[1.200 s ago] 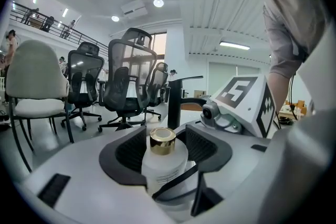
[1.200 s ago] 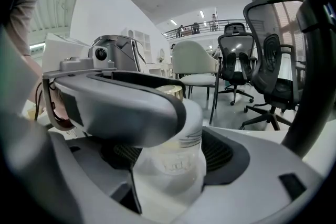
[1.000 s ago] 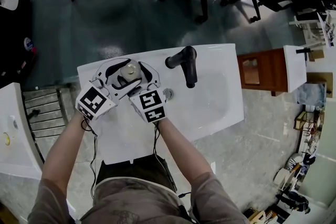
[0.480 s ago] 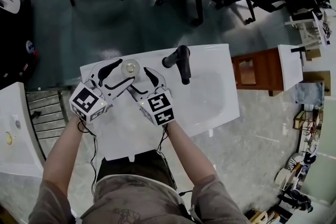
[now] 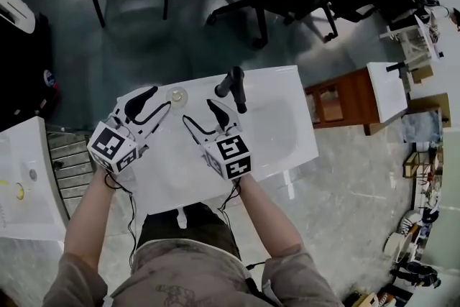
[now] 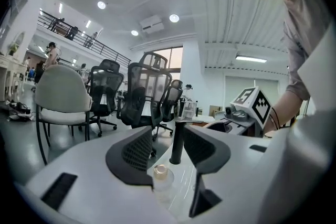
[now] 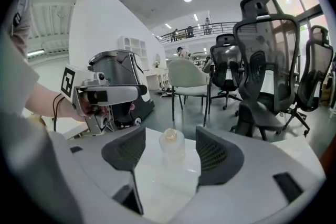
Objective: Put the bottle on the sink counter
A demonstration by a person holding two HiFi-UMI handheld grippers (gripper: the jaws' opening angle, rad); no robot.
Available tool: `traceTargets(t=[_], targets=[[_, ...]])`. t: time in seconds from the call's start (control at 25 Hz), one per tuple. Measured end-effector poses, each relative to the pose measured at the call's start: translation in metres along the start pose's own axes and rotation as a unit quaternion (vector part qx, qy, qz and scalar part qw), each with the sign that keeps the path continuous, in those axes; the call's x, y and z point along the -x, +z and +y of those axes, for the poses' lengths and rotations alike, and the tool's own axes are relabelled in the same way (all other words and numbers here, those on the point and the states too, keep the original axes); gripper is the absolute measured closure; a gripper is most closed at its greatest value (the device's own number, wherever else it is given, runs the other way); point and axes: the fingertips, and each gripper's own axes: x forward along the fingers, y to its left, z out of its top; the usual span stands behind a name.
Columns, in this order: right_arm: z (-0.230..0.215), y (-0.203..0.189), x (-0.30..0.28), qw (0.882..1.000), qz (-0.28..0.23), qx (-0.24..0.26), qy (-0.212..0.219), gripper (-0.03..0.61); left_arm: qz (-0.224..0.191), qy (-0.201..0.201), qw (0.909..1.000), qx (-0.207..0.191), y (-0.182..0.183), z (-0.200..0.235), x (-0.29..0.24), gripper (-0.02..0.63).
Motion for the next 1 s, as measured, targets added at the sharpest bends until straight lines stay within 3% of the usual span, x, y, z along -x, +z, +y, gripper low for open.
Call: traceTargets(t=[0.08, 0.2, 0.52, 0.76, 1.0], targets=[[0.004, 0.018, 0.015, 1.0, -0.011, 0.022, -0.007, 0.281, -0.007, 0.003, 0.9999, 0.009, 0.015, -0.002, 0.007, 0.423], [0.009, 0.048, 0.041, 0.997, -0.039, 0.054, -0.027, 0.394, -0.019, 0.012, 0.9996, 0.017, 0.037, -0.004, 0.017, 0.451], [0.026, 0.116, 0.097, 0.992, -0.113, 0.051, -0.032, 0.407, -0.041, 0.06, 0.9971, -0.025, 0.089, -0.002, 0.053, 0.499], [0.034, 0.158, 0.142, 0.985, -0.149, 0.063, -0.053, 0.452, -0.05, 0.1, 0.9924, -0.052, 0.132, -0.011, 0.083, 0.526], [0.046, 0.185, 0.182, 0.979, -0.181, 0.072, -0.062, 0.503, -0.089, 0.122, 0.9843, -0.092, 0.178, -0.038, 0.117, 0.549]])
